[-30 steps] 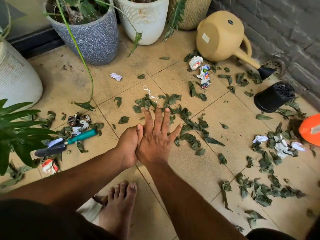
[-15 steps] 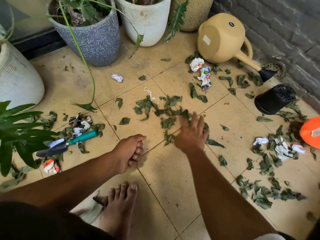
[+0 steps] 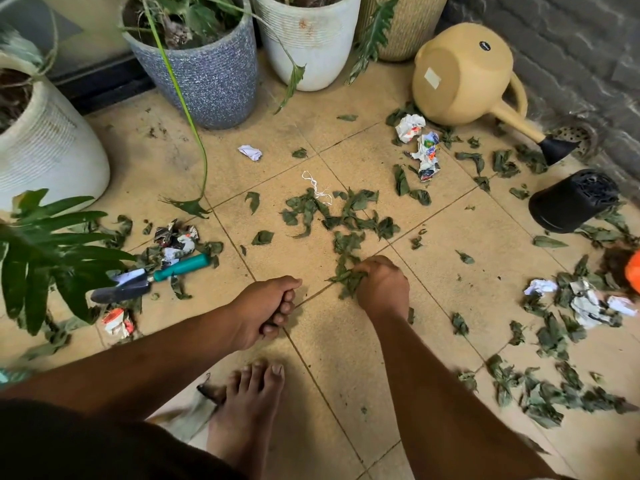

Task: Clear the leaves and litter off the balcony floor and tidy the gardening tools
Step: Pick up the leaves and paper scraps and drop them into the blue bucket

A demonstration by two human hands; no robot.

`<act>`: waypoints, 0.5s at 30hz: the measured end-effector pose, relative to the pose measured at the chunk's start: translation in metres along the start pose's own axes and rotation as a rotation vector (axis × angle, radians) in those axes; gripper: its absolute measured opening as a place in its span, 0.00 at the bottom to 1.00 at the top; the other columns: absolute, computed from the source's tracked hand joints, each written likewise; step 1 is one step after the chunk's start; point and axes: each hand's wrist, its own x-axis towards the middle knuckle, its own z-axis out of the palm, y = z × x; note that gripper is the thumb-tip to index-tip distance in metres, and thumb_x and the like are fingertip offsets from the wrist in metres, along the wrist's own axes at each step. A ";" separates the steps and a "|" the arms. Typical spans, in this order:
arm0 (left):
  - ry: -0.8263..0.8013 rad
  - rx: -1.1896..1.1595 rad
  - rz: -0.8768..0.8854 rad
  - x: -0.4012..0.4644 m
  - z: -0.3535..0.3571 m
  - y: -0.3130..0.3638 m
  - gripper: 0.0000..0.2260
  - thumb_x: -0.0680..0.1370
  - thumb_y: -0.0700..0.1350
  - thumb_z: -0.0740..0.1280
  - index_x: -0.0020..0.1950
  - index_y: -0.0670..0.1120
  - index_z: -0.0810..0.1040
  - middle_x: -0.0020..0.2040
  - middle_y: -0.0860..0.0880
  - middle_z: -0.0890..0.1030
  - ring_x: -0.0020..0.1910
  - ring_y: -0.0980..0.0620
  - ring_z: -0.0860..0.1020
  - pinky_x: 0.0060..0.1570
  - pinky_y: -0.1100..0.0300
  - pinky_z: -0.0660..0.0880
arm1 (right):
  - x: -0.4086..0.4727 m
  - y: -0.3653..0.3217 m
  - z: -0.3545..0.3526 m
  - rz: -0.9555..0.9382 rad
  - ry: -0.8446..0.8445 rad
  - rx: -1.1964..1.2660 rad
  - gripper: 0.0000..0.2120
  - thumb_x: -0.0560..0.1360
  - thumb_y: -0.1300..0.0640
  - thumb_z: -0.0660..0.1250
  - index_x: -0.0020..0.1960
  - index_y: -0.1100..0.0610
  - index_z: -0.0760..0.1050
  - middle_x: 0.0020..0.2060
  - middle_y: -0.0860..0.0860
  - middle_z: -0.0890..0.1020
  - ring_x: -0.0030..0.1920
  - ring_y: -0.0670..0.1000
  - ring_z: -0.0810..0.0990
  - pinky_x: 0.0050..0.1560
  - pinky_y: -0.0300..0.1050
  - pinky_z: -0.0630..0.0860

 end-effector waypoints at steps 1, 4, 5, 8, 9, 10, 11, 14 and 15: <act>0.007 -0.003 0.009 0.000 0.001 0.000 0.18 0.83 0.56 0.68 0.37 0.53 0.69 0.32 0.54 0.68 0.26 0.54 0.62 0.25 0.61 0.55 | 0.003 -0.008 -0.007 0.059 0.030 0.128 0.18 0.78 0.67 0.66 0.56 0.47 0.86 0.48 0.42 0.84 0.35 0.41 0.81 0.36 0.33 0.79; 0.018 -0.058 0.023 0.004 0.003 0.000 0.17 0.84 0.57 0.66 0.39 0.52 0.72 0.32 0.53 0.70 0.27 0.54 0.64 0.26 0.60 0.56 | 0.013 -0.031 -0.026 0.264 0.079 0.543 0.15 0.76 0.68 0.70 0.48 0.48 0.87 0.37 0.37 0.83 0.26 0.35 0.79 0.24 0.30 0.71; 0.021 -0.075 0.026 0.006 0.003 0.001 0.16 0.85 0.57 0.65 0.40 0.52 0.73 0.32 0.53 0.71 0.27 0.54 0.65 0.26 0.60 0.57 | 0.015 -0.039 -0.032 0.307 0.057 0.649 0.15 0.75 0.67 0.73 0.46 0.47 0.87 0.34 0.39 0.84 0.27 0.36 0.80 0.25 0.33 0.75; 0.037 -0.150 0.028 0.007 0.005 0.006 0.15 0.85 0.58 0.64 0.44 0.50 0.76 0.32 0.52 0.73 0.28 0.53 0.67 0.27 0.60 0.61 | 0.018 -0.063 -0.043 0.374 -0.081 1.004 0.12 0.71 0.69 0.77 0.47 0.53 0.86 0.38 0.48 0.88 0.39 0.52 0.89 0.44 0.52 0.87; 0.033 -0.177 0.036 0.009 0.004 0.009 0.14 0.85 0.57 0.64 0.46 0.49 0.77 0.33 0.51 0.74 0.28 0.53 0.68 0.27 0.60 0.61 | 0.018 -0.071 -0.044 0.379 -0.124 1.090 0.13 0.70 0.71 0.78 0.50 0.57 0.86 0.40 0.52 0.89 0.41 0.56 0.89 0.46 0.55 0.87; 0.038 -0.212 0.043 0.010 0.005 0.014 0.14 0.86 0.58 0.64 0.48 0.49 0.77 0.33 0.51 0.75 0.28 0.53 0.69 0.29 0.60 0.62 | 0.016 -0.078 -0.045 0.378 -0.163 1.157 0.13 0.70 0.72 0.77 0.52 0.61 0.85 0.41 0.55 0.89 0.42 0.57 0.89 0.46 0.55 0.87; 0.046 -0.253 0.058 0.008 0.005 0.018 0.15 0.86 0.58 0.63 0.49 0.49 0.77 0.34 0.50 0.76 0.28 0.53 0.70 0.30 0.60 0.63 | 0.013 -0.085 -0.046 0.371 -0.204 1.212 0.14 0.70 0.73 0.77 0.53 0.63 0.84 0.43 0.58 0.89 0.42 0.58 0.89 0.46 0.54 0.87; 0.028 -0.354 0.091 0.015 0.002 0.020 0.20 0.86 0.63 0.60 0.54 0.47 0.77 0.36 0.48 0.77 0.30 0.52 0.73 0.30 0.60 0.68 | 0.002 -0.107 -0.046 0.349 -0.310 1.303 0.12 0.70 0.75 0.76 0.52 0.65 0.84 0.46 0.59 0.88 0.46 0.59 0.89 0.48 0.52 0.87; 0.019 -0.371 0.109 0.014 0.000 0.026 0.23 0.85 0.65 0.58 0.56 0.46 0.77 0.37 0.47 0.78 0.31 0.51 0.74 0.30 0.60 0.70 | -0.003 -0.113 -0.043 0.339 -0.320 1.307 0.12 0.71 0.74 0.76 0.51 0.64 0.84 0.46 0.58 0.89 0.46 0.59 0.89 0.49 0.52 0.87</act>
